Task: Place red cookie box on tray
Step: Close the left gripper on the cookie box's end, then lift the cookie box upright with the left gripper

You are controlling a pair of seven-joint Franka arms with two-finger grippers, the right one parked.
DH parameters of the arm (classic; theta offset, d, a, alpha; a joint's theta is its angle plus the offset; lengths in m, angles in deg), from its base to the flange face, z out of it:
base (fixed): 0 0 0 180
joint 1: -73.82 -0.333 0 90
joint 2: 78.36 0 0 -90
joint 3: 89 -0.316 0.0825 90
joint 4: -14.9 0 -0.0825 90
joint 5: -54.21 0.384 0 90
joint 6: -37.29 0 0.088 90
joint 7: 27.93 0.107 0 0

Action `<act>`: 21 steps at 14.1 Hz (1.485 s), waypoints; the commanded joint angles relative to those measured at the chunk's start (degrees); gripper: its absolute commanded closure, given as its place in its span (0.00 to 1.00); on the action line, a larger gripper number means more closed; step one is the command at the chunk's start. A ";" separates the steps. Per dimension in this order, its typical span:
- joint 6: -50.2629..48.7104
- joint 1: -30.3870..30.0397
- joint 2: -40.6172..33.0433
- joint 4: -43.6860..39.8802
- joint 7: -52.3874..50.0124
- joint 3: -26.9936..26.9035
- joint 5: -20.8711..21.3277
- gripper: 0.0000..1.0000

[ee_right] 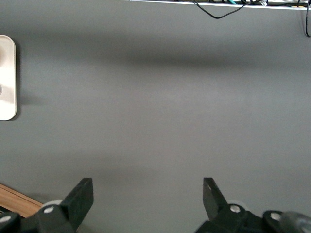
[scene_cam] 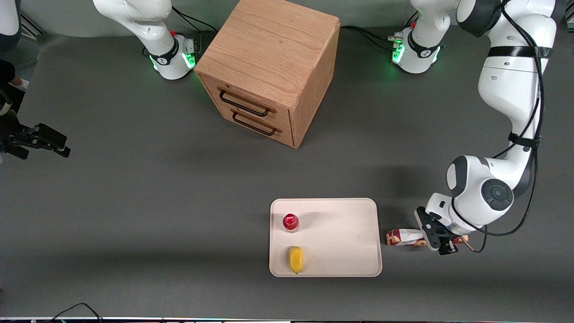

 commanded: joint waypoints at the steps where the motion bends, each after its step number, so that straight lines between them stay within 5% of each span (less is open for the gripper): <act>1: 1.19 0.39 -0.26 0.69 -0.28 -0.52 0.39 0.89; 2: 1.10 0.39 -0.34 0.69 -0.28 -0.61 0.39 1.00; 8: 0.58 -0.13 -2.00 0.60 -0.45 -0.52 -0.66 1.00; 11: -2.92 -0.40 -5.78 0.52 -4.82 -0.52 -5.57 1.00; 21: -26.84 2.68 -10.45 -13.36 -53.65 2.54 -6.12 1.00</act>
